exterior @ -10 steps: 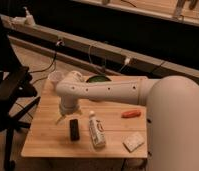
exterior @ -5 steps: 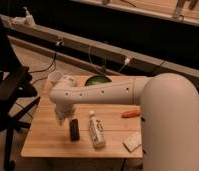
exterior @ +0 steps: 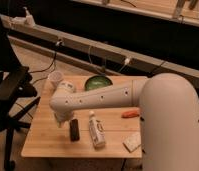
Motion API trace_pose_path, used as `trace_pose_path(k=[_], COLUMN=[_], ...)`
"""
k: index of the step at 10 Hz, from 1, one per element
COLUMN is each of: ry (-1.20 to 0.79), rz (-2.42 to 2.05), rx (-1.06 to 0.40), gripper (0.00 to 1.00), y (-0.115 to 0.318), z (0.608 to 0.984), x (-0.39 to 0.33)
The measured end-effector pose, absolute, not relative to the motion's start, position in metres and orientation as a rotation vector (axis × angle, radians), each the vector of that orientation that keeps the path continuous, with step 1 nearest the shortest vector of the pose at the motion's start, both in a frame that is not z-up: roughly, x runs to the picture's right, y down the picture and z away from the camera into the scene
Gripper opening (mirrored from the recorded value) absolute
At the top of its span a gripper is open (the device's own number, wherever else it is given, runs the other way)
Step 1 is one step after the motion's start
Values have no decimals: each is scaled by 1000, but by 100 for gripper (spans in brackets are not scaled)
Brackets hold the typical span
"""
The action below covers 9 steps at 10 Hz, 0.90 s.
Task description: Place the eraser in the ceramic cup
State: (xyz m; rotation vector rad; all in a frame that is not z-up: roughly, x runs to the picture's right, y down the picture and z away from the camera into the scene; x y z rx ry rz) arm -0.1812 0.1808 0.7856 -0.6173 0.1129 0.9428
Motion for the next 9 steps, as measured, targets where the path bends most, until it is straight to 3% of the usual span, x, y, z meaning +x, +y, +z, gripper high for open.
trace_pose_path(k=[3, 9], ry=[182, 260], rz=[1034, 1120], rx=[-672, -737], gripper=[79, 80], y=[175, 177], z=[796, 824], x=[-167, -139])
